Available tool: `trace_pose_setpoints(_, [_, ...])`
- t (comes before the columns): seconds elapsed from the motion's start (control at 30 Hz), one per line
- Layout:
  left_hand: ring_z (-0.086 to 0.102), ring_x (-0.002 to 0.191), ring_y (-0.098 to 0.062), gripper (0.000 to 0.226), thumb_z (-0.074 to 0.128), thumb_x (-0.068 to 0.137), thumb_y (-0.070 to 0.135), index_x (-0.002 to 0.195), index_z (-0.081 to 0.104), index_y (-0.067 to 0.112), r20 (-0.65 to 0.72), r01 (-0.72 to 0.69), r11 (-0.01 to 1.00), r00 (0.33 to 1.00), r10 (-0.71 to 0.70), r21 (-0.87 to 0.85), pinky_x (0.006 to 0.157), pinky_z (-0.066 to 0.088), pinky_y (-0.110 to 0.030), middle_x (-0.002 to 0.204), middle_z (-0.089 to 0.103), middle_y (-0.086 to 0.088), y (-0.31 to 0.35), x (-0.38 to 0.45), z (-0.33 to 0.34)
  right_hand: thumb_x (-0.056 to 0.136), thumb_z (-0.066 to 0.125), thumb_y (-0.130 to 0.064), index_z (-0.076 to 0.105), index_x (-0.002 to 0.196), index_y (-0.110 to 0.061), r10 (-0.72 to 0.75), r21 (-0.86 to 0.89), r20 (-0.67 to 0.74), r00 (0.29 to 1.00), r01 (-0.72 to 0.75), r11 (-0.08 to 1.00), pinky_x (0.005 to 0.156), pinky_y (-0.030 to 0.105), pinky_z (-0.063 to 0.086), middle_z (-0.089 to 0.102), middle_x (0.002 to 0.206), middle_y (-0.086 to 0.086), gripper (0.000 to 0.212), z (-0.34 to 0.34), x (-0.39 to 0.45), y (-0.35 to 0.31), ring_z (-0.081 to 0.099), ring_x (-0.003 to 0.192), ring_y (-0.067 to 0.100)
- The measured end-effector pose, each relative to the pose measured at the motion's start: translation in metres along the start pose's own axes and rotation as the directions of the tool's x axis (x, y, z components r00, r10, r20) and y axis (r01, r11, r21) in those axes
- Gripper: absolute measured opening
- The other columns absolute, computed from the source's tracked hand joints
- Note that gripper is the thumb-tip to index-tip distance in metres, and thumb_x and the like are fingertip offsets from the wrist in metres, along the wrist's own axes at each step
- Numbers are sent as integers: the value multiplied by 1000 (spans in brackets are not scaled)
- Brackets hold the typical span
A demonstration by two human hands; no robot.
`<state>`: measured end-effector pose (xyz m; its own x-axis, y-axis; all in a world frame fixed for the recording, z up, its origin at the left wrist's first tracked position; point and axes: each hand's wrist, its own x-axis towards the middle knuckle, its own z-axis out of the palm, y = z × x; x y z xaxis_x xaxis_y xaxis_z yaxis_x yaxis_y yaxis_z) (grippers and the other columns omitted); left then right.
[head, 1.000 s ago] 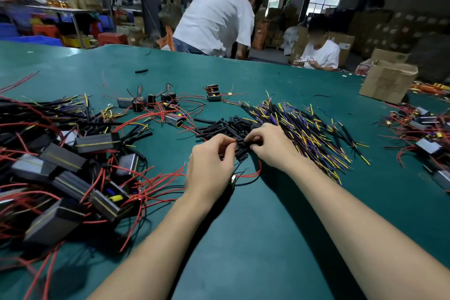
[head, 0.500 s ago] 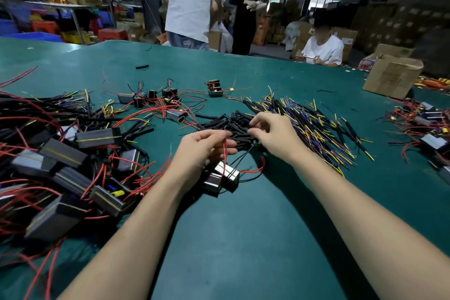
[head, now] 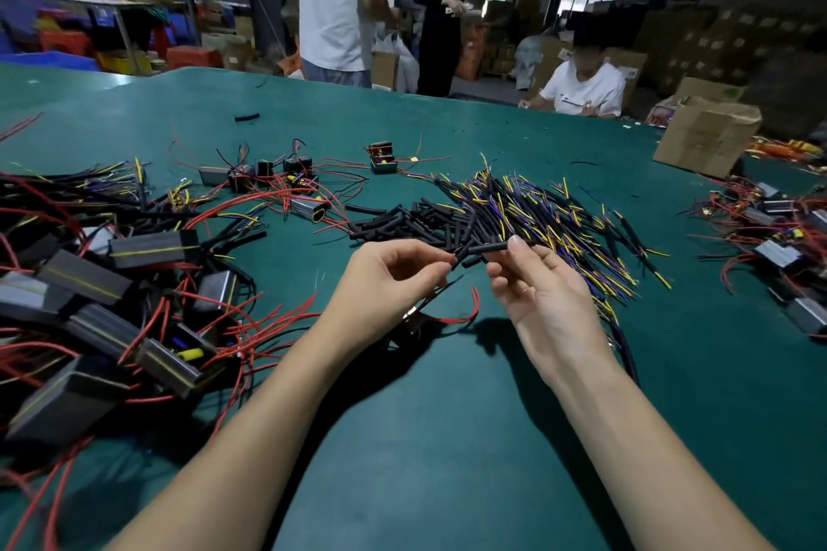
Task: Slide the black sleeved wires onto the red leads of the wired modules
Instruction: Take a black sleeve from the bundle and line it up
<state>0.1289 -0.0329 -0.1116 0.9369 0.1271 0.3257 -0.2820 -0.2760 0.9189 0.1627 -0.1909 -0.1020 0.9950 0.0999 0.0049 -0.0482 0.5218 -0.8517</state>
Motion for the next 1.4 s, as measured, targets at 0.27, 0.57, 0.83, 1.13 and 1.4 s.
trace_pose_setpoints(0.27, [56,62,-10,9,67,86,9,86,74,16,21,-24,998,1000,23,55,65,48,-27,67,67,3,-2,-2,3,92,59,-10,56,79,-11,-45,-79,34,998,47,996,54,16,49,66,67,1,13,-3,5,-1,60,58,9])
trace_pose_setpoints(0.57, [59,63,-10,10,68,86,10,84,74,19,14,-25,997,1000,24,73,67,51,-29,68,69,3,-4,0,2,92,59,-8,57,83,-12,-167,-221,77,983,180,958,57,15,48,65,65,-5,10,-5,9,-3,60,58,8])
trace_pose_setpoints(0.83, [60,64,-11,8,68,86,10,87,74,15,23,-35,997,999,33,75,66,51,-30,70,70,-1,-3,-1,2,92,60,-8,57,82,-13,-185,-204,71,980,196,959,57,16,48,64,68,-1,11,-6,9,-2,60,58,9])
trace_pose_setpoints(1.13, [57,61,-8,8,67,86,8,88,75,12,35,-34,997,999,31,70,62,47,-20,68,68,0,-2,-2,3,91,60,-7,57,82,-12,-172,-221,82,982,187,957,57,16,48,63,69,0,11,-5,7,0,59,59,9])
trace_pose_setpoints(1.4, [57,61,-9,8,68,86,9,86,75,13,28,-36,996,999,34,77,62,46,-23,66,68,3,-2,-3,3,92,59,-9,54,81,-12,-113,-188,37,993,118,975,54,15,47,65,64,-1,12,-7,8,-4,58,56,9])
